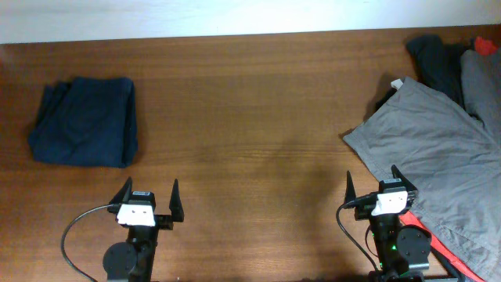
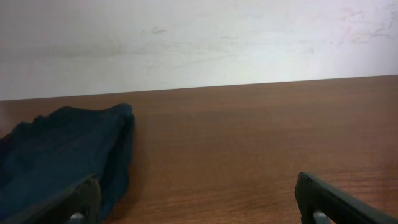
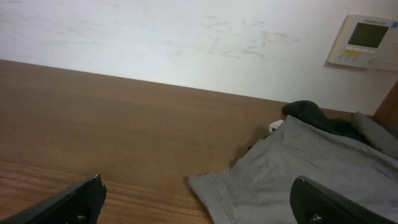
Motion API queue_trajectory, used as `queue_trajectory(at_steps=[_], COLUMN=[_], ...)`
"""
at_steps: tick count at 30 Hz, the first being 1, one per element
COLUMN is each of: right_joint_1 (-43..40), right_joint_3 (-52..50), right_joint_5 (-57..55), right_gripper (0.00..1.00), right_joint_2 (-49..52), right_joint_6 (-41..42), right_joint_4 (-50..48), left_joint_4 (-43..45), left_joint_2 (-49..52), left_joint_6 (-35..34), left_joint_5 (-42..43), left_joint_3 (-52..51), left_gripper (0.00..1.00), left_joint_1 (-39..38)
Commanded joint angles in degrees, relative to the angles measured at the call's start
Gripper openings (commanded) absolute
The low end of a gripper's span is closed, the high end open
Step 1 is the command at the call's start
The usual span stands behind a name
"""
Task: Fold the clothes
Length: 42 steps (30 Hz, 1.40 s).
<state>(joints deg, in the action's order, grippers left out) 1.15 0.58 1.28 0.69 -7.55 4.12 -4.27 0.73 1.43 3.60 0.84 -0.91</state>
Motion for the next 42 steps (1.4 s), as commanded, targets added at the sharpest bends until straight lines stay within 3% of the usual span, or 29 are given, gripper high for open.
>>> queue_trajectory(at_steps=[1, 19, 26, 32, 42], right_joint_1=[-0.48, -0.46, -0.46, -0.48, -0.48], right_joint_3=[-0.26, -0.26, 0.17, 3.89, 17.42], right_joint_5=[-0.48, -0.46, -0.48, 1.27, 1.25], right_gripper=[0.99, 0.99, 0.99, 0.99, 0.99], right_joint_2=[-0.33, -0.33, -0.33, -0.20, 10.45], right_joint_6=[0.04, 0.09, 9.25, 9.99, 9.97], right_joint_4=[0.37, 0.39, 0.37, 0.39, 10.75], left_joint_4=[-0.15, 1.46, 0.74, -2.51, -7.91], left_joint_2=[-0.37, -0.37, -0.33, 0.24, 15.08], left_joint_6=[-0.57, -0.61, -1.36, -2.32, -2.25], left_joint_5=[-0.63, -1.31, 1.14, 1.16, 1.55], left_joint_3=[-0.31, -0.31, -0.24, 3.17, 16.37], left_gripper=[0.99, 0.99, 0.99, 0.99, 0.99], left_joint_1=[-0.17, -0.17, -0.17, -0.17, -0.17])
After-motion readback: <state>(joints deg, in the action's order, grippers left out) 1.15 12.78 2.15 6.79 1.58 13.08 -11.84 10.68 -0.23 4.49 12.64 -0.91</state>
